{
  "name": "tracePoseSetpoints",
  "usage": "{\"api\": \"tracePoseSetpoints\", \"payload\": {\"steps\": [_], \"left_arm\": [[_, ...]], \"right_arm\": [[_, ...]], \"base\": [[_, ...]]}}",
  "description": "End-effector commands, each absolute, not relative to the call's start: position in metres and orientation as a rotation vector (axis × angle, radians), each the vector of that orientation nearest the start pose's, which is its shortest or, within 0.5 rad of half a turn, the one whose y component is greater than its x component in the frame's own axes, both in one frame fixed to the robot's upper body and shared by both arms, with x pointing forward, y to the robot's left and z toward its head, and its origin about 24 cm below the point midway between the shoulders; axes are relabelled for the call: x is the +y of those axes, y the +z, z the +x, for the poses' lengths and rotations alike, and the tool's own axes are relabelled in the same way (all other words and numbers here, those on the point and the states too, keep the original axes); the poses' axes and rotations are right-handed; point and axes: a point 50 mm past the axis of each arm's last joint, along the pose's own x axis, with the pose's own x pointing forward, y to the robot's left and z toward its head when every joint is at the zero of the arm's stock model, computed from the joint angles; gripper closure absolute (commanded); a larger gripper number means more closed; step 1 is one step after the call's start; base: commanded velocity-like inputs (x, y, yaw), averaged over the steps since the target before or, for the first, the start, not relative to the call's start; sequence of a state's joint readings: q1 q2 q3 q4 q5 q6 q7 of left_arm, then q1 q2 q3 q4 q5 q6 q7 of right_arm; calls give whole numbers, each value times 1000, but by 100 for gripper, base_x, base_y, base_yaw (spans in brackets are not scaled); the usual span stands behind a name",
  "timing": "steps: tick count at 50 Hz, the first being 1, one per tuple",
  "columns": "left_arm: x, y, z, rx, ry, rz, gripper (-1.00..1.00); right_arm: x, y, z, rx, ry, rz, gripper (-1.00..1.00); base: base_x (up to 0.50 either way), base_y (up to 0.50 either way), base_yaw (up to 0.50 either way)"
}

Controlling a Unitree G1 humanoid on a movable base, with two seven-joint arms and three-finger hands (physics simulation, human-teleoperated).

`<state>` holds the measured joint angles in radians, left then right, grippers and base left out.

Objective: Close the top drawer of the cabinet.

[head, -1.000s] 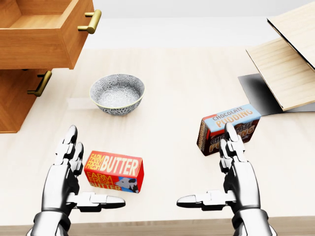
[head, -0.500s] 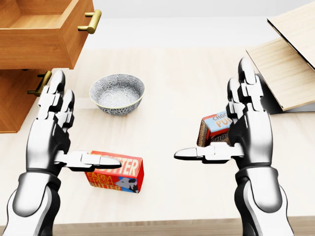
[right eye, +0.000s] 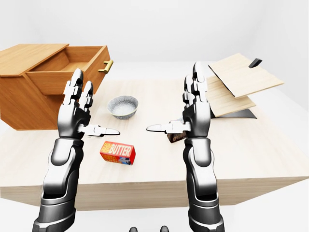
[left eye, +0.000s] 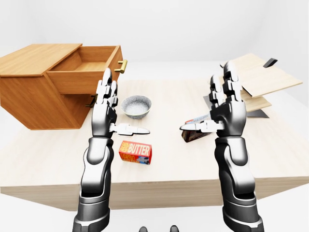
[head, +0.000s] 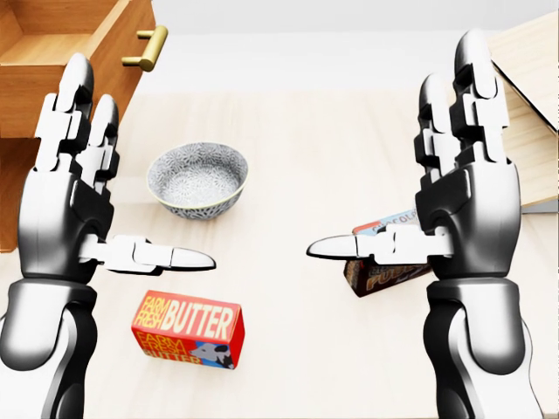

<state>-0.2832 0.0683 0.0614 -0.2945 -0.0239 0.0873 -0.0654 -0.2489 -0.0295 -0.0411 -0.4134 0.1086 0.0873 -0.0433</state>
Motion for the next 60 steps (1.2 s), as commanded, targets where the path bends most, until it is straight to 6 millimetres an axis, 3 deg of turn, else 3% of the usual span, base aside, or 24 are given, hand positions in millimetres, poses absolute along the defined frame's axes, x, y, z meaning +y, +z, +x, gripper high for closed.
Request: {"api": "tracePoseSetpoints", "payload": {"steps": [1,22,43,60], "left_arm": [[147,177,280,-493,-95,50,-100],[146,177,279,-496,-99,49,-100],[151,173,279,-479,-70,83,-100],[176,145,274,-359,60,204,-100]], "right_arm": [[-145,193,262,-585,32,106,-100],[-143,192,263,-579,37,87,-100],[-144,192,259,-585,40,91,-100],[-142,192,258,-585,40,91,-100]], "base": [[36,-24,0],[44,-13,0],[0,0,0],[0,0,0]]}}
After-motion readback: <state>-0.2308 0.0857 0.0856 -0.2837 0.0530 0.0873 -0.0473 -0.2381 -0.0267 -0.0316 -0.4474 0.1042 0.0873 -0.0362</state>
